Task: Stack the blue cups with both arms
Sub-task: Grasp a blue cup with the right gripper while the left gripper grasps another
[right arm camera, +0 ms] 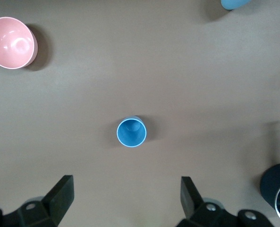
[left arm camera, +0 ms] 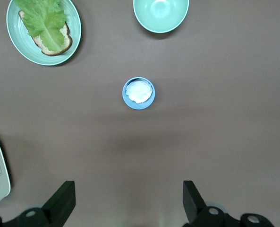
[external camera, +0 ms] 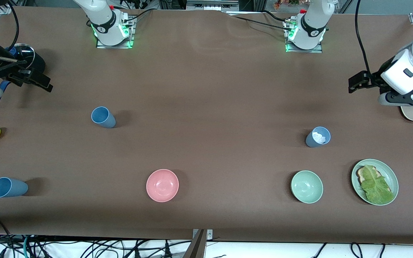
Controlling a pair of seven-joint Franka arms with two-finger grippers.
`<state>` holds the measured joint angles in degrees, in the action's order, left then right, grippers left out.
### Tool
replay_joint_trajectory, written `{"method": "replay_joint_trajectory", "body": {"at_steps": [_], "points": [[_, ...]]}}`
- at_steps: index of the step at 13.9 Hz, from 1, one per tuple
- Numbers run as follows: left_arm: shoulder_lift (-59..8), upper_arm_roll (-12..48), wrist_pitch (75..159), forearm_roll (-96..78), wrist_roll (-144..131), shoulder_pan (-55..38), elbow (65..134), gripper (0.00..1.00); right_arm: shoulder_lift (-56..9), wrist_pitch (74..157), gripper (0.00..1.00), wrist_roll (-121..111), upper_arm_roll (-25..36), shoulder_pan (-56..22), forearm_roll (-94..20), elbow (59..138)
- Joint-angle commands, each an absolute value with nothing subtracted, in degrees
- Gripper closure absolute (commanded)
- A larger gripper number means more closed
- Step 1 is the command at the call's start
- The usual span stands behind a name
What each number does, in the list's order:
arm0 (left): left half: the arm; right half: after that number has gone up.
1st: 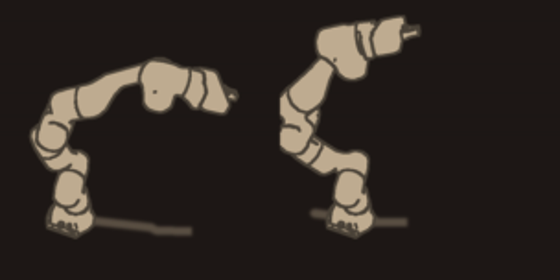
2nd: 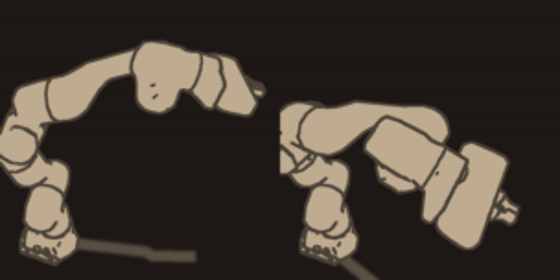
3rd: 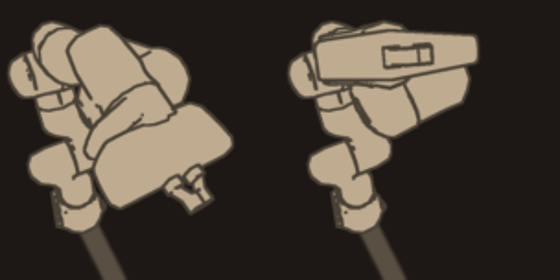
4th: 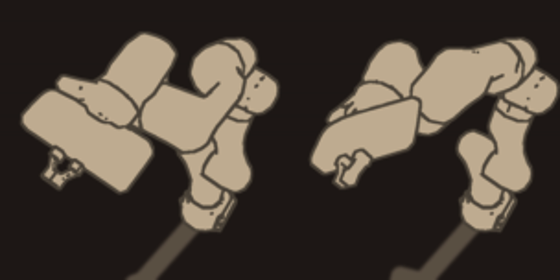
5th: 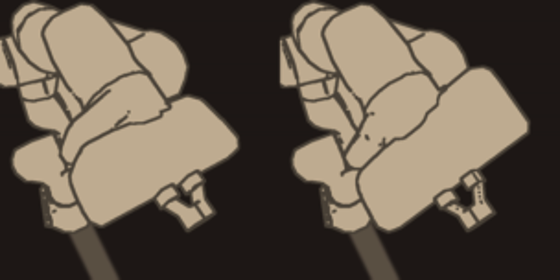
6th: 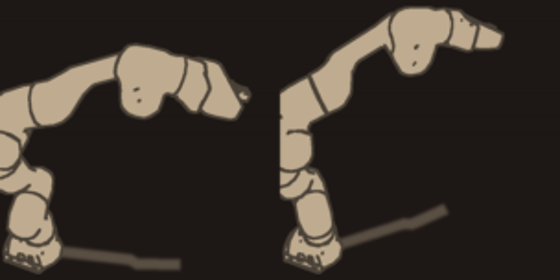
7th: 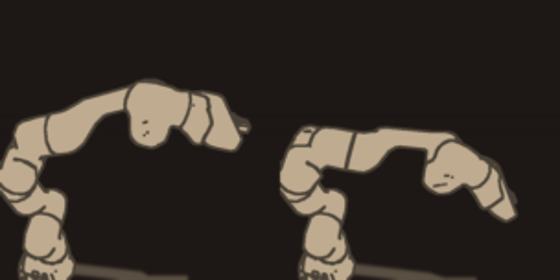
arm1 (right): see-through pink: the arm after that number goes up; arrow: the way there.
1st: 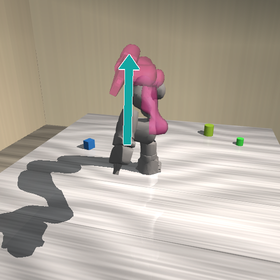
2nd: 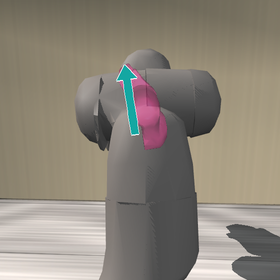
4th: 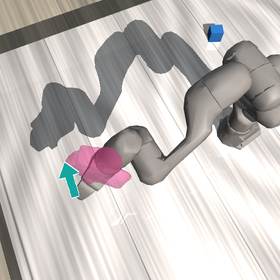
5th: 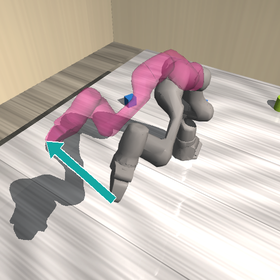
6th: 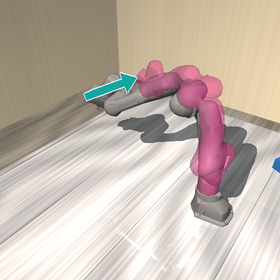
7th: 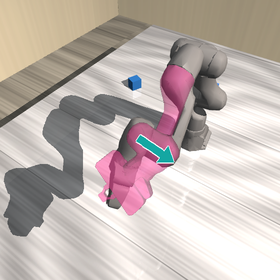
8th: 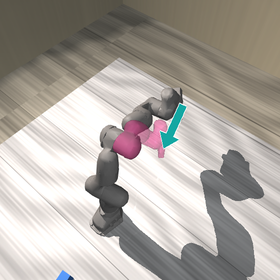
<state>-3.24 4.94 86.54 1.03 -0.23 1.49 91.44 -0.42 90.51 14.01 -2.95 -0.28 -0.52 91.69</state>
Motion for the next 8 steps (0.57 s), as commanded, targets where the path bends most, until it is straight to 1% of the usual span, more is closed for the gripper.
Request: {"method": "replay_joint_trajectory", "body": {"at_steps": [1,3,5,7,8], "points": [[-4.2,5.0,86.5,-0.3,3.2,3.7,91.2,0.00,-0.1,90.2,0.00,13.6,-2.5,-0.7,-1.4,91.8],[-5.8,5.0,87.3,-1.1,4.8,5.7,91.3,0.00,-2.7,90.3,0.00,13.4,-2.5,-0.8,-0.6,91.8],[-6.8,5.0,88.8,-2.6,6.3,6.2,92.2,0.00,-8.0,89.8,0.00,13.5,-2.5,-0.6,0.7,91.7],[-6.9,5.1,93.2,-2.5,6.5,6.1,96.7,0.00,-10.3,89.6,0.00,14.1,-2.4,-0.6,1.8,92.8],[-6.9,5.3,98.0,-2.1,7.0,6.1,100.7,0.00,-10.5,90.8,0.00,14.2,-2.5,-0.6,3.3,95.9]]}}
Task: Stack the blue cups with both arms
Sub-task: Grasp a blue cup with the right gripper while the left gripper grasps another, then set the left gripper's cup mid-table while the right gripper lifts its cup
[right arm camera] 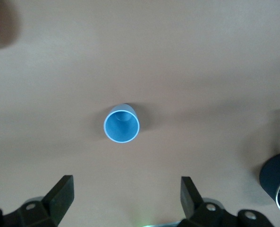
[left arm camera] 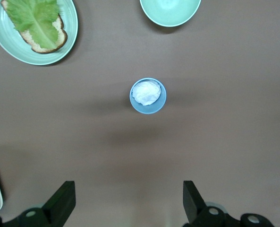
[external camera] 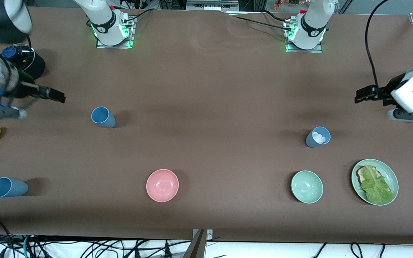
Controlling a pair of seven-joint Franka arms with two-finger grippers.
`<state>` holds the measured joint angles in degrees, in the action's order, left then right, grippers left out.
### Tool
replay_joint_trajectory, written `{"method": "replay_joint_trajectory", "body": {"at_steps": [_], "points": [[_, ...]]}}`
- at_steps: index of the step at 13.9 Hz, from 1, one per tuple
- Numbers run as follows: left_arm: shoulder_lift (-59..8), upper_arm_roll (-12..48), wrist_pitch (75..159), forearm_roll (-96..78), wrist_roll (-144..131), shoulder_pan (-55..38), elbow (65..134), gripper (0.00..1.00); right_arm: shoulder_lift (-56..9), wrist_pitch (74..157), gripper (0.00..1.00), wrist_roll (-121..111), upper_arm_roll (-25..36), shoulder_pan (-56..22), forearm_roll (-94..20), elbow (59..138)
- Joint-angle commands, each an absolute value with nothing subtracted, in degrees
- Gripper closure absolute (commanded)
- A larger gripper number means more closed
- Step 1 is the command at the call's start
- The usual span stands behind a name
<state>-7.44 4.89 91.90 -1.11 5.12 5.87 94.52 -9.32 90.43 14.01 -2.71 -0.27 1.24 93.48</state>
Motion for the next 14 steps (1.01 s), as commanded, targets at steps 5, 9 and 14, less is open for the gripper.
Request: {"method": "replay_joint_trajectory", "body": {"at_steps": [5,9,14], "points": [[-12.8,5.4,123.0,2.7,10.6,5.5,114.0,0.00,-7.5,118.9,0.00,12.8,-2.5,-0.6,3.5,119.9],[-19.6,5.5,129.1,7.9,10.6,5.2,113.9,0.10,-7.6,129.4,0.00,9.3,-2.4,-0.5,3.5,128.4],[-25.0,5.5,132.7,7.9,9.8,3.8,113.3,0.98,-9.5,130.9,0.00,7.8,-2.3,-0.5,3.4,129.4]]}}
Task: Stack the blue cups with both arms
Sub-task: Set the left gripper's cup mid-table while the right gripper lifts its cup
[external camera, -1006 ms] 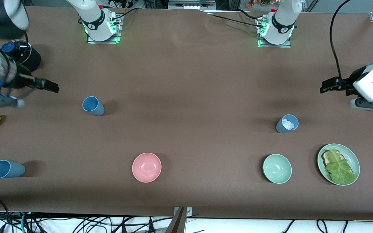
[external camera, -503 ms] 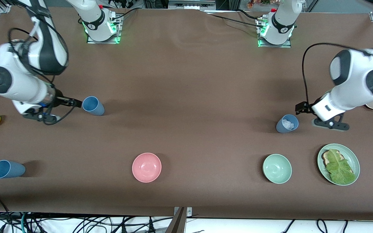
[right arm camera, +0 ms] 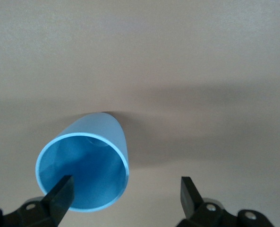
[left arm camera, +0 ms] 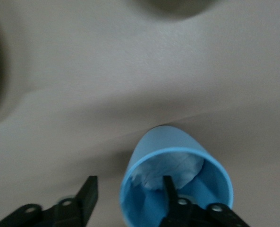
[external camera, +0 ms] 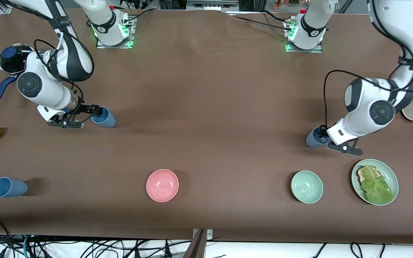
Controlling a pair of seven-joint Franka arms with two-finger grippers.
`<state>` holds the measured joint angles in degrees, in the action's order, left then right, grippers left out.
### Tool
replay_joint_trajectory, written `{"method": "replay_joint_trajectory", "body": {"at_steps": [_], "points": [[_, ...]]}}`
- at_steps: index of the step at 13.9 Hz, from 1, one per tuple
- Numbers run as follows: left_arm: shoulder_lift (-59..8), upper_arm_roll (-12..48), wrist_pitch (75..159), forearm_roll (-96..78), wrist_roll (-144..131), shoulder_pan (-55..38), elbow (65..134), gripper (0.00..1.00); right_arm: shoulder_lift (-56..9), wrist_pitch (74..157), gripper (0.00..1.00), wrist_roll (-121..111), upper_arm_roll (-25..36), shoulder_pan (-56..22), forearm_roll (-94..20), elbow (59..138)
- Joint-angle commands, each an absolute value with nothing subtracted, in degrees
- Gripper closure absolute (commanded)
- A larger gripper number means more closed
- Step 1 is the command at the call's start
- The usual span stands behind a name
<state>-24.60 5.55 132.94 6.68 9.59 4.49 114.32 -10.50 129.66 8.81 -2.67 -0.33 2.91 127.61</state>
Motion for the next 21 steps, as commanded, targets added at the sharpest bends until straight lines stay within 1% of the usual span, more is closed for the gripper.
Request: {"method": "replay_joint_trajectory", "body": {"at_steps": [1,2,4,5,6,7,8,9,11,12,15,16,18,19,20,21], "points": [[-25.0,5.5,132.6,7.8,9.4,3.8,113.1,1.00,-9.9,131.0,0.00,7.8,-2.3,-0.5,3.4,129.4],[-25.0,5.5,131.8,7.6,7.9,3.4,112.4,1.00,-10.2,131.0,0.00,7.8,-2.3,-0.4,3.4,129.3],[-24.6,5.5,126.4,7.2,4.1,0.3,110.1,1.00,-11.0,131.0,0.01,7.8,-2.2,-0.3,3.4,128.9],[-24.3,5.6,123.1,6.9,1.7,-1.6,108.5,1.00,-11.4,131.1,0.09,7.8,-2.2,-0.3,3.4,128.8],[-24.4,6.1,120.3,6.8,-1.3,-3.6,106.4,1.00,-11.6,131.1,0.23,7.8,-2.2,-0.3,3.3,128.8],[-24.4,7.6,118.0,6.2,-4.7,-5.3,104.7,1.00,-11.9,131.1,0.42,7.8,-2.3,-0.3,3.3,128.7],[-24.4,9.4,117.3,4.2,-8.7,-6.1,103.4,1.00,-12.1,131.0,0.57,7.8,-2.3,-0.3,3.3,128.2],[-24.5,11.1,117.3,2.7,-12.0,-6.7,102.9,1.00,-12.5,131.0,0.66,7.8,-2.3,-0.3,3.3,127.9],[-25.5,14.8,118.0,-1.6,-17.2,-7.6,101.5,1.00,-12.8,131.0,0.90,7.9,-2.3,-0.4,3.1,127.9],[-27.2,15.1,118.4,-2.5,-19.8,-9.2,99.7,1.00,-12.8,130.7,1.00,7.8,-2.3,-0.4,3.2,127.5],[-31.5,15.1,118.7,-2.9,-27.4,-16.6,94.1,1.00,-12.9,129.4,1.00,7.9,-2.4,-0.5,3.1,125.4],[-32.6,15.1,120.0,-2.8,-30.1,-18.4,93.2,1.00,-12.7,127.1,1.00,8.1,-2.9,-0.6,3.1,124.4],[-34.7,15.1,123.6,-2.8,-32.9,-21.6,93.3,1.00,-12.9,119.8,1.00,10.4,-6.0,-1.1,2.4,118.9],[-35.3,15.1,124.1,-2.7,-33.2,-22.2,93.3,1.00,-13.0,117.1,1.00,11.6,-6.4,-1.1,2.3,116.4],[-35.6,15.1,125.1,-2.8,-33.3,-22.6,93.3,0.94,-13.0,114.8,1.00,13.3,-7.5,-1.8,2.2,113.8],[-35.7,15.1,125.2,-2.9,-33.3,-22.6,93.3,0.39,-13.9,112.6,1.00,15.8,-8.2,-3.2,1.6,111.0]]}}
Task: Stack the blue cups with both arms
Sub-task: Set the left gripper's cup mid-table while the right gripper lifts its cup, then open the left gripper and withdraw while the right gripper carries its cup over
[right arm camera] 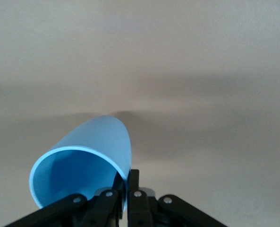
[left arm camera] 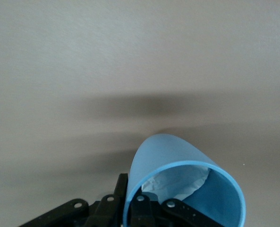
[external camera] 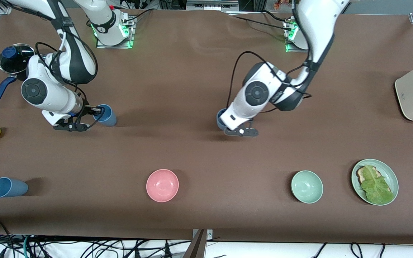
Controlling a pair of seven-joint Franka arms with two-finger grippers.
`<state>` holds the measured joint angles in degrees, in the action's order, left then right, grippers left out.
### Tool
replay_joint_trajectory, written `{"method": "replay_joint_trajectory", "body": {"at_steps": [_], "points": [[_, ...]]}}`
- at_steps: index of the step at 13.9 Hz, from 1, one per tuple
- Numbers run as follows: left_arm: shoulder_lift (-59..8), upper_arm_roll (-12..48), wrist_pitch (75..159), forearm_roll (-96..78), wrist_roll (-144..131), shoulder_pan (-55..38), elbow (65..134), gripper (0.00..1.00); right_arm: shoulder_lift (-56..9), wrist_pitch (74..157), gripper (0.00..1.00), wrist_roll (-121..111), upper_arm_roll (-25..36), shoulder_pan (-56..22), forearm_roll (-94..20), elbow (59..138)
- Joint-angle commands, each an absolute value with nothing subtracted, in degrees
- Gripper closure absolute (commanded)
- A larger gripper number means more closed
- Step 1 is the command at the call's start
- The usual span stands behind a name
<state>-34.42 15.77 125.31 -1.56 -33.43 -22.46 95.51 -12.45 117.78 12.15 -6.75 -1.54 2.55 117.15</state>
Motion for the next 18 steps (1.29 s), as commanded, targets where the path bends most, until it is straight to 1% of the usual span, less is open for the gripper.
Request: {"method": "replay_joint_trajectory", "body": {"at_steps": [1,4,7,9,12,15,17,18], "points": [[-35.6,15.1,125.2,-2.6,-33.2,-22.5,93.3,0.00,-14.7,109.9,1.00,19.0,-8.3,-4.6,1.0,108.1],[-33.1,15.1,122.7,-2.5,-32.9,-21.9,93.3,0.00,-17.2,104.3,1.00,30.2,-8.3,-10.8,-1.7,100.1],[-27.4,14.4,115.3,-1.9,-30.6,-20.6,93.1,0.00,-19.5,103.1,1.00,41.5,-8.3,-17.4,-3.3,94.0],[-23.2,14.5,110.2,-1.9,-23.8,-16.3,93.1,0.00,-22.7,103.0,1.00,50.0,-8.3,-21.2,-6.1,88.7],[-16.5,14.4,103.2,-1.9,-17.0,-10.2,93.0,0.00,-28.3,103.6,1.00,63.8,-8.3,-28.4,-6.3,81.1],[-11.6,14.4,96.2,-1.8,-13.7,-6.2,93.0,0.00,-34.1,104.0,1.00,72.2,-8.3,-32.9,-6.3,73.4],[-7.9,14.4,92.7,-1.8,-13.4,-3.6,93.0,0.00,-35.9,104.2,1.00,76.2,-8.3,-34.6,-6.3,70.2],[-5.9,14.3,91.4,-1.6,-10.9,-1.7,93.0,0.00,-36.1,105.3,1.00,77.1,-8.3,-35.5,-6.3,70.1]]}}
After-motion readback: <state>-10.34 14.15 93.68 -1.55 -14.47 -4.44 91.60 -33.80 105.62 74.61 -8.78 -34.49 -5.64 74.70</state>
